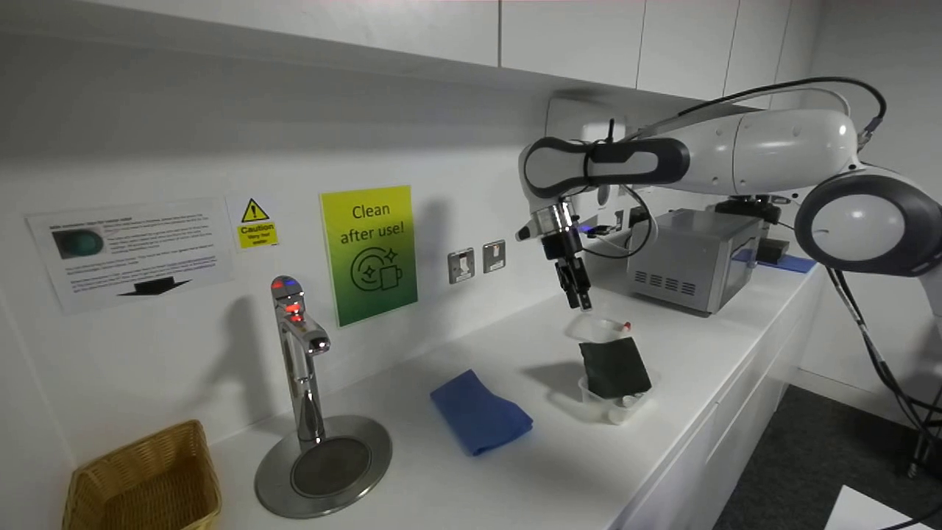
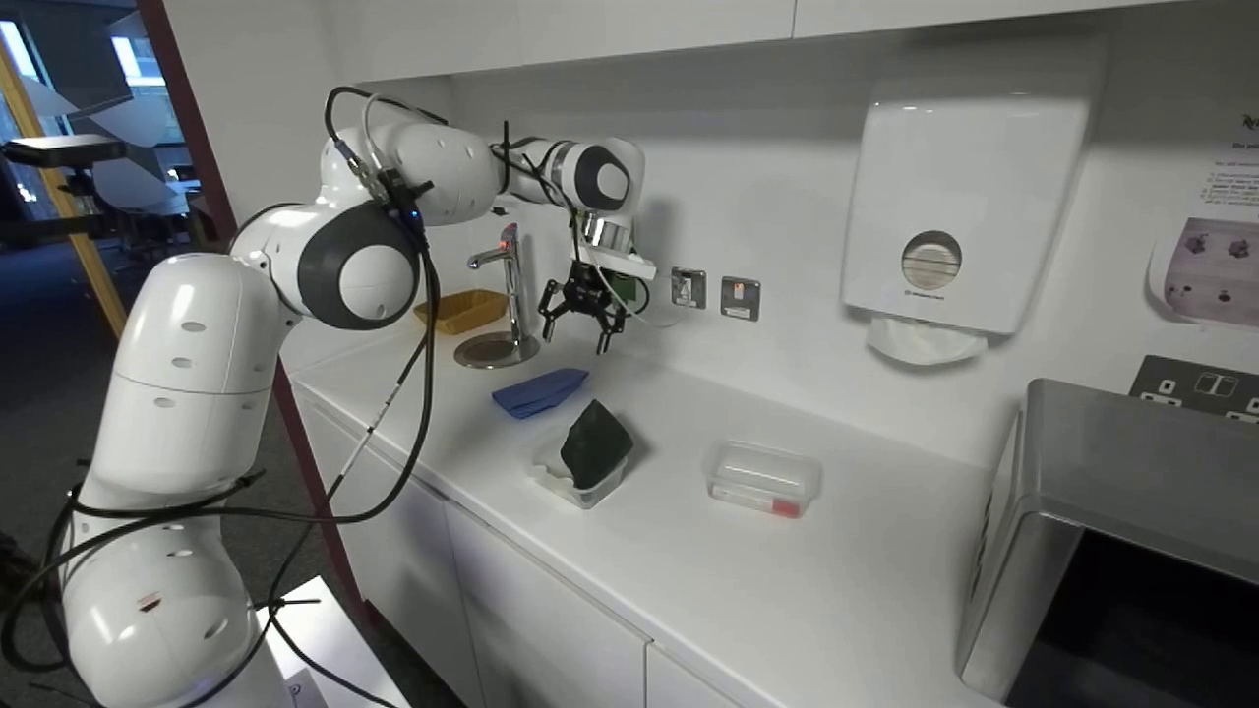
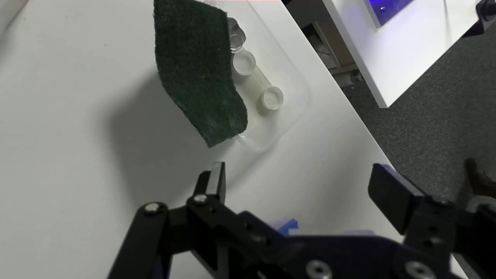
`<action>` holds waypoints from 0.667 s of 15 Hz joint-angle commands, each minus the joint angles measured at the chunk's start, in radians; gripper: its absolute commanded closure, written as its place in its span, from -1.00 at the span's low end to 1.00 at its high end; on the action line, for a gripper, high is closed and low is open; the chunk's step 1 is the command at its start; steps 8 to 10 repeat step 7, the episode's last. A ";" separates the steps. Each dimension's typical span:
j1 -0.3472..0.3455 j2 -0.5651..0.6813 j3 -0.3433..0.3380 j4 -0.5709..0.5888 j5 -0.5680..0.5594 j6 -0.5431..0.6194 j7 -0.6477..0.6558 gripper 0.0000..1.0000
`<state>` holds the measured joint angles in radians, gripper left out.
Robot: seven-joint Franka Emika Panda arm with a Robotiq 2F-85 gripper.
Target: Put the black object in the left bowl
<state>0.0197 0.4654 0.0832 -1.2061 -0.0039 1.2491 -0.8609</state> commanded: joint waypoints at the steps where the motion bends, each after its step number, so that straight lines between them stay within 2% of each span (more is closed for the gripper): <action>1: -0.004 0.003 0.012 0.006 -0.004 -0.004 0.003 -1.00; 10: -0.001 0.003 0.013 0.006 -0.004 -0.005 0.003 -1.00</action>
